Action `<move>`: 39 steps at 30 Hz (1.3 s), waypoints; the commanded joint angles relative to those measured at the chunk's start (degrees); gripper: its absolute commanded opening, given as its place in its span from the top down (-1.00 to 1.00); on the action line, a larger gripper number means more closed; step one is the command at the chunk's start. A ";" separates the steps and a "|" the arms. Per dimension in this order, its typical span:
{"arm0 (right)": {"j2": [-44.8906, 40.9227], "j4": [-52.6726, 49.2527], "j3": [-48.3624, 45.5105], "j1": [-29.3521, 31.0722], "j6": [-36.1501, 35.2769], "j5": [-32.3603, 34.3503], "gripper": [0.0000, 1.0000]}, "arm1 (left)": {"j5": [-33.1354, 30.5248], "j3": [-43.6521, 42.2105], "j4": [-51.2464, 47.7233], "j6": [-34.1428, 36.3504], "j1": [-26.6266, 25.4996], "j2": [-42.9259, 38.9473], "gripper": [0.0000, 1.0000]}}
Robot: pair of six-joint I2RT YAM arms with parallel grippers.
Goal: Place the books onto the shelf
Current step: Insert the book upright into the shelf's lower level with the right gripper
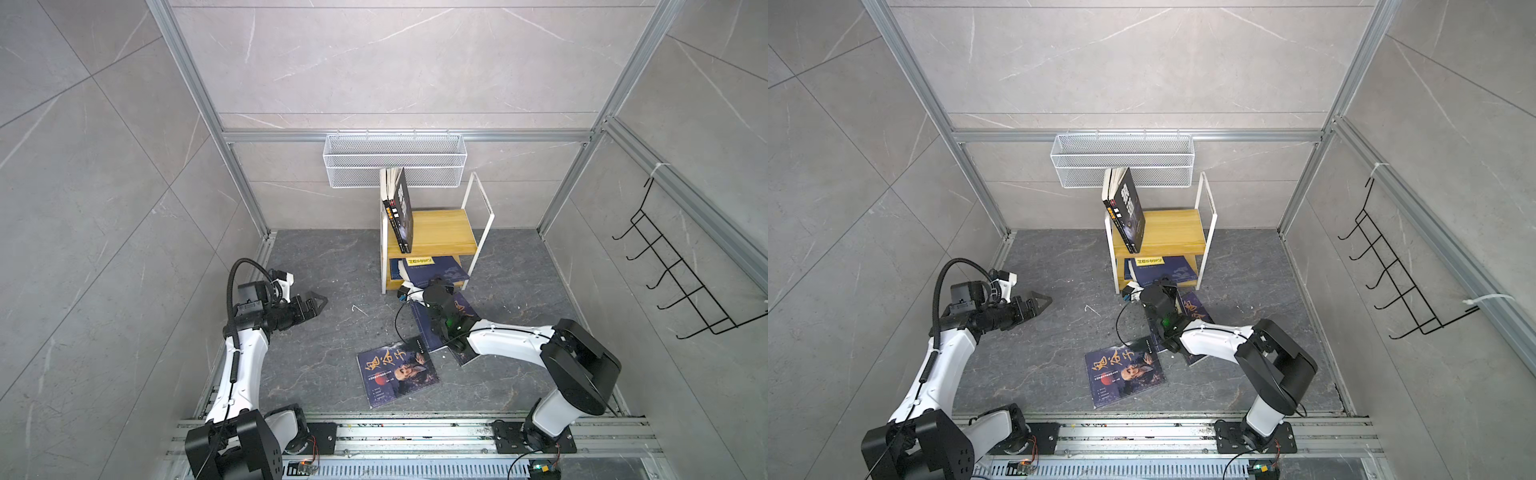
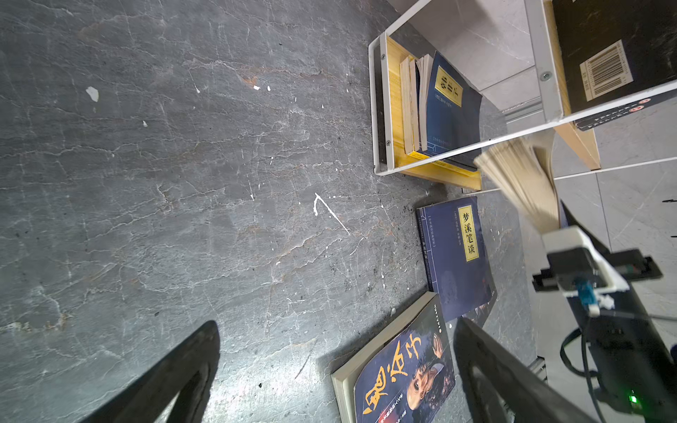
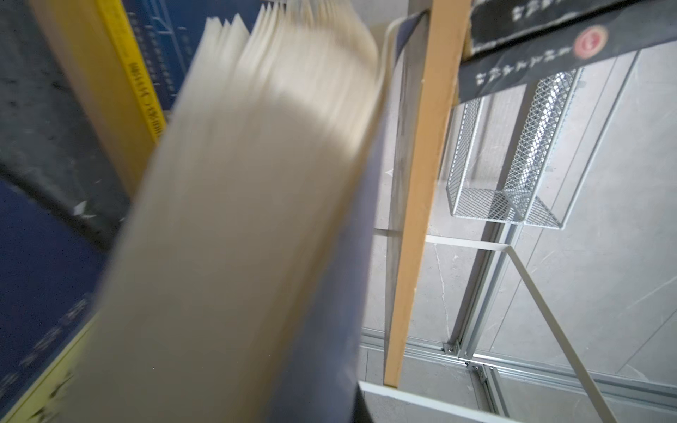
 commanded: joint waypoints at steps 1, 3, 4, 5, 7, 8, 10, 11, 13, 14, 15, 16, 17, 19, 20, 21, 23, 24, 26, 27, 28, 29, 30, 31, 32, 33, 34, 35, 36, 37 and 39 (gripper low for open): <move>2.67 5.59 3.82 -1.14 -1.07 -0.19 1.00 | 1.71 1.30 -0.09 1.47 -0.33 -0.88 -0.99; 4.69 5.86 5.54 -1.70 -1.04 -1.02 1.00 | 1.73 0.98 0.31 1.48 -0.36 -0.95 -1.00; 6.04 6.31 6.68 -1.96 -1.10 -1.03 1.00 | 1.73 1.19 0.14 1.38 -0.29 -0.85 -0.99; 7.23 6.67 7.71 -2.22 -1.04 -0.98 1.00 | 1.73 1.53 -0.12 1.25 -0.29 -0.70 -1.00; 9.69 6.98 9.92 -2.53 -1.29 -1.19 1.00 | 1.87 2.12 -0.69 0.84 -0.28 -0.54 -0.99; 10.87 7.45 10.96 -2.52 -1.30 -1.60 1.00 | 1.91 2.06 -0.57 0.81 -0.29 -0.61 -1.00; 13.36 7.22 12.90 -2.68 -1.29 -2.21 1.00 | 1.92 1.48 0.10 1.02 -0.29 -0.83 -0.99; 14.93 6.76 14.00 -2.84 -1.38 -2.22 1.00 | 1.89 1.30 0.07 1.08 -0.33 -0.77 -0.99; 17.70 6.10 15.43 -3.16 -1.79 -2.36 1.00 | 1.76 1.75 -0.43 1.15 -0.29 -0.66 -0.99; 18.86 6.00 15.83 -3.30 -2.19 -2.62 1.00 | 1.79 1.95 -0.70 1.13 -0.32 -0.63 -0.99; 19.96 6.00 16.03 -3.48 -2.54 -2.88 1.00 | 1.83 1.90 -0.65 1.15 -0.29 -0.70 -0.99; 21.01 5.93 16.20 -3.71 -2.85 -3.15 1.00 | 1.83 1.65 -0.33 1.15 -0.33 -0.84 -1.00; 21.80 5.77 16.40 -3.82 -3.01 -3.34 1.00 | 1.82 1.44 -0.13 1.28 -0.37 -0.91 -0.99; 22.86 3.99 16.72 -3.92 -2.90 -3.29 1.00 | 1.73 1.38 -0.15 1.37 -0.32 -0.68 -0.99; 22.95 3.01 16.77 -3.91 -2.53 -3.18 1.00 | 1.74 1.67 -0.38 1.39 -0.35 -0.57 -1.00; 22.76 1.70 16.70 -3.91 -1.63 -3.36 1.00 | 1.81 1.93 -0.68 1.35 -0.29 -0.50 -1.00; 22.22 -1.52 16.71 -3.93 0.10 -4.45 0.94 | 1.74 1.74 -0.30 1.33 -0.33 -0.68 -0.99; 22.04 -2.54 16.69 -3.92 0.47 -4.78 0.86 | 1.77 1.45 -0.05 1.39 -0.33 -0.73 -0.99; 21.88 -3.92 16.60 -3.88 0.81 -4.61 0.63 | 1.74 1.31 0.12 1.37 -0.34 -0.65 -1.00; 21.63 -4.61 16.59 -3.83 1.10 -4.54 0.48 | 1.78 1.50 -0.11 1.41 -0.29 -0.55 -0.99; 21.22 -5.27 16.43 -3.77 1.35 -4.73 0.37 | 1.66 1.67 -0.36 1.31 -0.29 -0.46 -0.99; 20.72 -5.94 16.27 -3.75 1.72 -5.33 0.28 | 1.64 1.77 -0.43 1.33 -0.34 -0.47 -1.00; 20.26 -6.46 16.02 -3.75 2.28 -6.02 0.22 | 1.64 1.54 -0.15 1.29 -0.29 -0.62 -1.00; 19.79 -6.73 15.69 -3.75 2.79 -6.91 0.18 | 1.73 1.22 0.22 1.32 -0.30 -0.78 -0.99; 19.46 -7.00 15.42 -3.75 3.27 -7.49 0.17 | 1.75 1.00 0.41 1.33 -0.29 -0.86 -0.99; 19.15 -7.58 15.36 -3.75 3.73 -8.09 0.16 | 1.73 0.98 0.39 1.33 -0.30 -0.74 -0.99; 18.80 -8.62 15.27 -3.75 4.04 -8.55 0.16 | 1.73 1.15 0.14 1.33 -0.22 -0.73 -0.99; 18.55 -9.30 15.34 -3.75 4.26 -8.98 0.16 | 1.73 1.40 -0.14 1.19 -0.22 -0.64 -0.99; 18.23 -9.63 15.25 -3.75 4.53 -9.56 0.17 | 1.71 1.50 -0.14 1.12 -0.17 -0.71 -0.99; 18.02 -9.78 15.12 -3.75 4.56 -10.13 0.17 | 1.69 1.30 0.10 1.15 -0.15 -0.85 -0.99; 17.80 -9.73 15.27 -3.77 4.37 -10.39 0.19 | 1.67 0.82 0.59 1.17 -0.19 -1.09 -1.00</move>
